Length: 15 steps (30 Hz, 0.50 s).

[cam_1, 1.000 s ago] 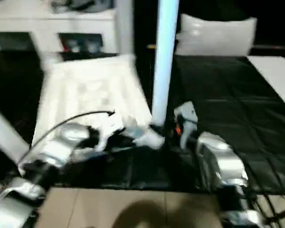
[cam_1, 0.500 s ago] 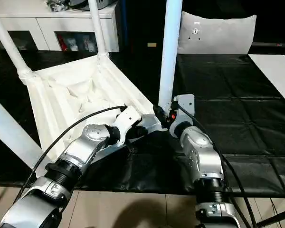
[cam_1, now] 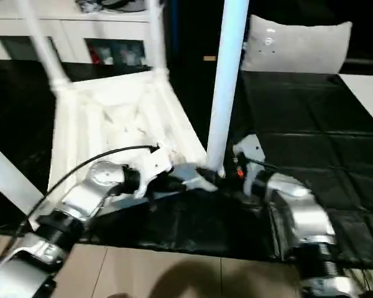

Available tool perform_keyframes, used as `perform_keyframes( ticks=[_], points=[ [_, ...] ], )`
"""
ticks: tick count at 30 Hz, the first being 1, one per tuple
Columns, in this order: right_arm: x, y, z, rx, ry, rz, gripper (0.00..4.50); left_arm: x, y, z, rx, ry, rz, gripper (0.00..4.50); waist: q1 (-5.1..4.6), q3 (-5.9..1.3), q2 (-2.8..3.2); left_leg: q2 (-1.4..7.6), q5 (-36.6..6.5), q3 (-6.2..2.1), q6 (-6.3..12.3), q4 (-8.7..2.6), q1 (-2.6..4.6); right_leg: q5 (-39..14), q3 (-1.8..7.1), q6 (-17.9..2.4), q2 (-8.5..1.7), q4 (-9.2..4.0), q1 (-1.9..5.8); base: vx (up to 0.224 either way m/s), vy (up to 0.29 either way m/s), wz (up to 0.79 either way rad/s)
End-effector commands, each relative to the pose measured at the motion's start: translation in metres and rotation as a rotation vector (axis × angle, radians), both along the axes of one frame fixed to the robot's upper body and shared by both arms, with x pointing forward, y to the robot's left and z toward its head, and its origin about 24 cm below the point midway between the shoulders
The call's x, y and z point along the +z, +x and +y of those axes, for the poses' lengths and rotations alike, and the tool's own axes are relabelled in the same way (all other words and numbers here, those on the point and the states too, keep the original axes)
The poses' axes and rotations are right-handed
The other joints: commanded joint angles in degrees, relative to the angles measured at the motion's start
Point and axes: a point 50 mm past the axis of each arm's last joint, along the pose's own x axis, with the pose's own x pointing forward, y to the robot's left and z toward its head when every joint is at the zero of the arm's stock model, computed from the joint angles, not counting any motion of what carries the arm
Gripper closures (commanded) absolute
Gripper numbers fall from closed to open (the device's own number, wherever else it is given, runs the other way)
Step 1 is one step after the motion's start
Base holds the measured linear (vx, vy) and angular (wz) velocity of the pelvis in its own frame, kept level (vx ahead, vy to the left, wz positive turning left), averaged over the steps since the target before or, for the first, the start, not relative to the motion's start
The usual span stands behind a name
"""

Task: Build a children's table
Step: Rotate leg to tighten

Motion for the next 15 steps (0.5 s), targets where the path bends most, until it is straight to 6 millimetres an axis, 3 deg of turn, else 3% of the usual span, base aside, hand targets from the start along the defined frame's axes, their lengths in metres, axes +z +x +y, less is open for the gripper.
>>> perform_keyframes(
  ticks=[1,4,6,11,15],
  points=[
    [0.004,-0.004,0.004,0.089,0.004,-0.019,0.14,0.002,-0.007,-0.006,-0.117,0.018,-0.006,4.50,0.11,-3.45,-0.55,1.95,-8.0,-0.24,5.21,-3.49,-0.16,-9.1,2.44,-12.1,-3.69,-3.92,3.58,0.000,0.000,0.00],
    [0.006,-0.012,0.001,0.234,-0.023,-0.002,0.14,0.003,-0.013,0.004,-0.244,0.055,0.007,4.50,0.37,-3.44,-0.77,1.97,-8.2,-0.13,5.29,-3.46,-0.14,-9.8,2.42,-12.2,-3.73,-3.92,3.57,0.000,0.000,0.00],
    [0.006,-0.015,0.000,0.283,-0.019,0.018,0.40,0.003,-0.015,0.008,-0.289,0.077,0.012,4.50,0.67,-3.43,-0.89,2.05,-8.0,-0.05,5.43,-3.44,-0.08,-10.0,2.43,-12.2,-3.64,-3.90,3.43,0.000,0.000,0.00],
    [0.005,-0.016,-0.001,0.340,-0.011,0.070,0.82,0.003,-0.021,0.019,-0.393,0.129,0.026,4.50,1.31,-3.53,-0.61,2.20,-7.4,-0.11,5.16,-3.42,0.02,-8.7,2.42,-12.9,-3.70,-3.53,3.32,0.000,0.000,0.00],
    [0.006,-0.018,0.000,0.387,0.005,0.091,1.00,0.004,-0.024,0.022,-0.434,0.134,0.040,4.50,1.70,-3.51,-0.77,2.23,-7.8,-0.03,4.89,-3.43,0.06,-9.4,2.49,-12.9,-3.79,-3.54,3.33,0.000,0.000,0.00]
  ],
)
